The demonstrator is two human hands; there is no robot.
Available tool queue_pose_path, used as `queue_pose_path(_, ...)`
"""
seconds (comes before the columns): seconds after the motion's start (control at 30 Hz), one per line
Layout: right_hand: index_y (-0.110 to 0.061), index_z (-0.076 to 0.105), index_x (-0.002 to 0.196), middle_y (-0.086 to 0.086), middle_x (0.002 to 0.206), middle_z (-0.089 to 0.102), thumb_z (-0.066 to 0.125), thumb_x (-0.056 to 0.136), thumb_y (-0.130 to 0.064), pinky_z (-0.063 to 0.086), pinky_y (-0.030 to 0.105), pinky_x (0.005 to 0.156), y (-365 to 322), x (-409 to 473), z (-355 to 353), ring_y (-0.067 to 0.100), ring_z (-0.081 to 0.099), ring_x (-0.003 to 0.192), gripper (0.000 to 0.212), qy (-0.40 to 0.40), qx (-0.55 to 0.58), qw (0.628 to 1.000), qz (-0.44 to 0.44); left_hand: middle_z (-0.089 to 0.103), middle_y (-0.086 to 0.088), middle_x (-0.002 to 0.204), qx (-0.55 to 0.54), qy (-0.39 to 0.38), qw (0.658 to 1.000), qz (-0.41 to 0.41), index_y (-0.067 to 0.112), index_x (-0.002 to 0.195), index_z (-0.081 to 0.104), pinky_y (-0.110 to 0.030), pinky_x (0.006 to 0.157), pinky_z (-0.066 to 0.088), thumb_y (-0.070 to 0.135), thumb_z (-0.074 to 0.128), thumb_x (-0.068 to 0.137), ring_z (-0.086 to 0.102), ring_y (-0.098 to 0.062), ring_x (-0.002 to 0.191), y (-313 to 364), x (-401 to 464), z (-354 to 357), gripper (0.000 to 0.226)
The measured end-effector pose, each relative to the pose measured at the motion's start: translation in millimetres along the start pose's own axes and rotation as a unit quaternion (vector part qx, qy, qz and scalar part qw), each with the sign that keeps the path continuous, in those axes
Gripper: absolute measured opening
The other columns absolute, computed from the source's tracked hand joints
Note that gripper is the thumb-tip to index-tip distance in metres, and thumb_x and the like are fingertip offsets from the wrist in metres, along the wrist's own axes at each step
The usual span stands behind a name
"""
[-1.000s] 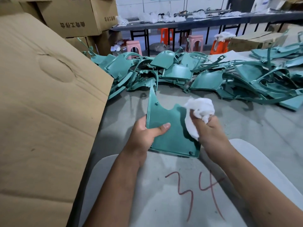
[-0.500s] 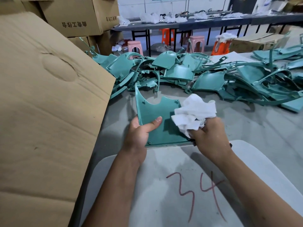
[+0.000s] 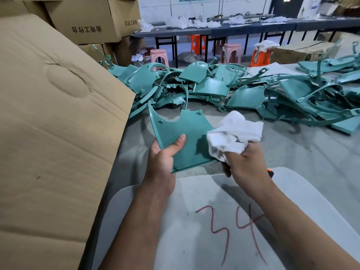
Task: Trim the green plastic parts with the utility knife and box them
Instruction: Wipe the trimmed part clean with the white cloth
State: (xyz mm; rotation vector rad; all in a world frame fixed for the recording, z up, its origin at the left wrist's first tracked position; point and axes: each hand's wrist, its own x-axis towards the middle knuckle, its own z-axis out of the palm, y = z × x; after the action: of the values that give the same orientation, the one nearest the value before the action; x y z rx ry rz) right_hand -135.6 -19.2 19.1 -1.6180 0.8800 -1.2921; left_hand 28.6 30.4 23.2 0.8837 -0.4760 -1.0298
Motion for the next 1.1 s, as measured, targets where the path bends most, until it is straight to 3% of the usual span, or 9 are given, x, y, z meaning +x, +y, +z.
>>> queue_pose_path(0.23, -0.010, 0.056, 0.098, 0.006, 0.057, 0.049, 0.036, 0.106, -0.011, 0.031, 0.020, 0.035, -3, 3, -3, 0.012, 0.038, 0.043, 0.021, 0.005, 0.338, 0.924, 0.179, 0.072, -0.009, 0.125, -0.087, -0.046, 0.995, -0.015, 0.022, 0.114, 0.074, -0.038, 0.081, 0.061, 0.017, 0.072, 0.081, 0.071, -0.028, 0.113, 0, 0, 3, 0.033)
queue_pose_path(0.33, -0.021, 0.071, 0.091, 0.008, 0.077, 0.070, 0.047, 0.109, -0.039, 0.050, 0.028, 0.049, -2, -2, 3, 0.017, 0.062, 0.060, 0.035, 0.057, 0.242, 0.954, 0.168, 0.076, -0.005, 0.117, -0.103, 0.023, 0.994, -0.011, 0.023, 0.116, 0.069, -0.037, 0.075, 0.063, 0.021, 0.074, 0.076, 0.074, -0.024, 0.104, 1, 2, 4, 0.041)
queue_pose_path(0.43, -0.049, 0.072, 0.099, -0.019, 0.089, 0.077, 0.048, 0.086, -0.083, 0.055, 0.018, 0.072, -2, -13, 9, -0.004, 0.071, 0.082, 0.044, -0.028, 0.060, 0.990, 0.123, 0.076, -0.005, 0.117, -0.099, 0.045, 0.994, -0.012, 0.024, 0.121, 0.067, -0.037, 0.070, 0.063, 0.023, 0.075, 0.074, 0.075, -0.025, 0.102, -4, -1, 8, 0.047)
queue_pose_path(0.53, -0.037, 0.076, 0.095, -0.015, 0.088, 0.077, 0.064, 0.099, -0.045, 0.052, 0.018, 0.072, -1, -12, 16, -0.002, 0.069, 0.080, 0.015, -0.018, 0.054, 0.997, 0.057, 0.074, -0.009, 0.121, -0.076, 0.004, 0.997, -0.018, 0.018, 0.129, 0.065, -0.041, 0.079, 0.063, 0.020, 0.072, 0.078, 0.073, -0.028, 0.106, -9, -3, 14, 0.051)
queue_pose_path(0.63, -0.026, 0.077, 0.084, -0.012, 0.081, 0.075, 0.066, 0.101, -0.027, 0.053, 0.023, 0.071, -1, 2, 5, 0.009, 0.065, 0.077, 0.020, 0.119, 0.084, 0.985, 0.088, 0.075, -0.008, 0.117, 0.011, -0.064, 0.998, -0.016, 0.018, 0.113, 0.074, -0.044, 0.089, 0.060, 0.010, 0.080, 0.074, 0.073, -0.027, 0.107, -9, -3, 9, 0.040)
queue_pose_path(0.77, -0.009, 0.057, 0.072, -0.005, 0.059, 0.052, 0.055, 0.104, -0.016, 0.035, 0.028, 0.056, 7, 11, -16, 0.014, 0.044, 0.057, 0.033, 0.178, 0.018, 0.982, 0.065, 0.077, -0.008, 0.105, 0.105, -0.159, 0.982, -0.001, 0.026, 0.095, 0.080, -0.036, 0.072, 0.062, 0.013, 0.073, 0.081, 0.075, -0.024, 0.089, -7, -5, 4, 0.020)
queue_pose_path(0.87, -0.017, 0.056, 0.069, -0.005, 0.052, 0.047, 0.054, 0.106, -0.017, 0.031, 0.022, 0.046, 3, 15, -21, 0.010, 0.037, 0.047, 0.037, 0.167, 0.136, 0.968, 0.129, 0.077, -0.010, 0.093, 0.089, -0.121, 0.988, 0.029, 0.018, 0.088, 0.080, -0.027, 0.060, 0.059, 0.008, 0.073, 0.078, 0.073, -0.021, 0.075, -5, -3, 3, 0.015)
queue_pose_path(0.97, -0.015, 0.060, 0.086, 0.003, 0.067, 0.056, 0.050, 0.107, -0.015, 0.034, 0.017, 0.042, -6, 18, -24, 0.008, 0.043, 0.050, 0.023, 0.111, 0.376, 0.903, 0.178, 0.076, -0.012, 0.090, 0.044, -0.102, 0.993, 0.037, 0.012, 0.087, 0.080, -0.026, 0.059, 0.059, 0.002, 0.073, 0.079, 0.072, -0.020, 0.071, -1, -1, 0, 0.015)
queue_pose_path(1.1, -0.018, 0.062, 0.099, 0.000, 0.074, 0.072, 0.053, 0.108, -0.037, 0.057, 0.027, 0.055, -13, 14, -18, 0.013, 0.069, 0.062, 0.023, 0.167, 0.347, 0.905, 0.183, 0.078, -0.012, 0.090, 0.095, -0.075, 0.989, 0.082, 0.011, 0.086, 0.079, -0.027, 0.058, 0.060, -0.009, 0.072, 0.083, 0.075, -0.023, 0.076, -4, -2, 2, 0.021)
